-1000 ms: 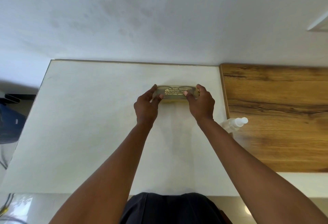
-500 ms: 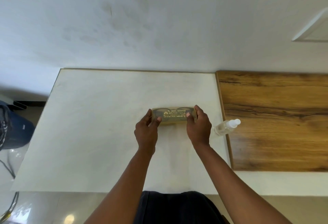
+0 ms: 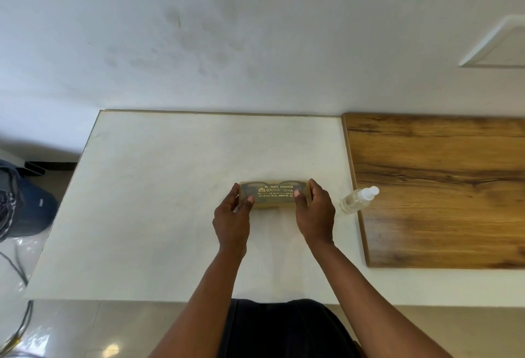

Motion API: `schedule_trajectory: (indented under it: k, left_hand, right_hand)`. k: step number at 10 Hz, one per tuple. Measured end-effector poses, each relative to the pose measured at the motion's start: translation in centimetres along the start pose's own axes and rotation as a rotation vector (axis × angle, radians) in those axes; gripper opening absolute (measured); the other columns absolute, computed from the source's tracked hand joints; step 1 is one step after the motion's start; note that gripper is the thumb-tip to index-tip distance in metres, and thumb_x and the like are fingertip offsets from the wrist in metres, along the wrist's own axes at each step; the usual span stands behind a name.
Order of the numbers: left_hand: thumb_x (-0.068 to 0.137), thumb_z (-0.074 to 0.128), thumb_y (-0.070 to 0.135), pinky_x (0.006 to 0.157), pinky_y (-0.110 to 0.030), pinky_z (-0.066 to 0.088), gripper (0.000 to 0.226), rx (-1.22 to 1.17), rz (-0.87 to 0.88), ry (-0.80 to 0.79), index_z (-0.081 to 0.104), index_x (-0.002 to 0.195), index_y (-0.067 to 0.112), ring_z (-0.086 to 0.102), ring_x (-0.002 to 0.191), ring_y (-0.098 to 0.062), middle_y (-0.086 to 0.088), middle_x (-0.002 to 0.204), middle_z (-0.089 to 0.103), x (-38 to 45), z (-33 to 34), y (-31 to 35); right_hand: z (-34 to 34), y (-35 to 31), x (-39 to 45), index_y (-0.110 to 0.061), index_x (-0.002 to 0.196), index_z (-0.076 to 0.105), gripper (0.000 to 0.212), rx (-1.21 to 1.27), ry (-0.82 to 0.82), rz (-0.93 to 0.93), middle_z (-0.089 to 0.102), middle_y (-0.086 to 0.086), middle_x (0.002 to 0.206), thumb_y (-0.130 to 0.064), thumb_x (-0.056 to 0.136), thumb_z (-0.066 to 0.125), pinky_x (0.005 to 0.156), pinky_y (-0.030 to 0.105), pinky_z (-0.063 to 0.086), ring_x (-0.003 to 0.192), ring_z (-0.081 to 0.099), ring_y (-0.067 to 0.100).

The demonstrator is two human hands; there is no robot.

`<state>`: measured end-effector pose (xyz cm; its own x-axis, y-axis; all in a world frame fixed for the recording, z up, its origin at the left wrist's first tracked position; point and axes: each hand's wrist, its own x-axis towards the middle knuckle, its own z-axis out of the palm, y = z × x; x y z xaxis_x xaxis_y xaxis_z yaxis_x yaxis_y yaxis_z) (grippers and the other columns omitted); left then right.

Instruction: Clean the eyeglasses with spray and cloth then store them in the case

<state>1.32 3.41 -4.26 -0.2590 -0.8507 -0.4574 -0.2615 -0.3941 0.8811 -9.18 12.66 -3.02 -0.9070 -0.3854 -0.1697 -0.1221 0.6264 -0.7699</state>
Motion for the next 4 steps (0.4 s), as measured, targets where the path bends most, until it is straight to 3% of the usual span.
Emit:
schedule_trajectory:
  k: [3, 4]
  left_hand:
    - [0.082, 0.069, 0.012, 0.096, -0.025, 0.040, 0.052, -0.030, 0.007, 0.025, 0.051, 0.131, 0.017, 0.054, 0.110, -0.009, 0.005, 0.122, 0.058, -0.2, 0.1, 0.0]
    - [0.084, 0.067, 0.015, 0.091, -0.023, 0.039, 0.049, -0.002, 0.015, 0.121, 0.051, 0.130, 0.016, 0.051, 0.105, -0.008, 0.005, 0.117, 0.056, -0.8, 0.0, 0.3]
  right_hand:
    - [-0.1, 0.0, -0.6, -0.001, 0.128, 0.048, 0.042, 0.044, 0.056, -0.012, 0.055, 0.020, 0.123, -0.016, 0.090, 0.057, 0.100, 0.041, 0.040, 0.116, 0.050, 0.032]
    - [-0.4, 0.3, -1.6, 0.000, 0.120, 0.054, 0.034, 0.116, 0.188, -0.051, 0.057, 0.018, 0.115, -0.013, 0.089, 0.059, 0.090, 0.044, 0.047, 0.105, 0.055, 0.031]
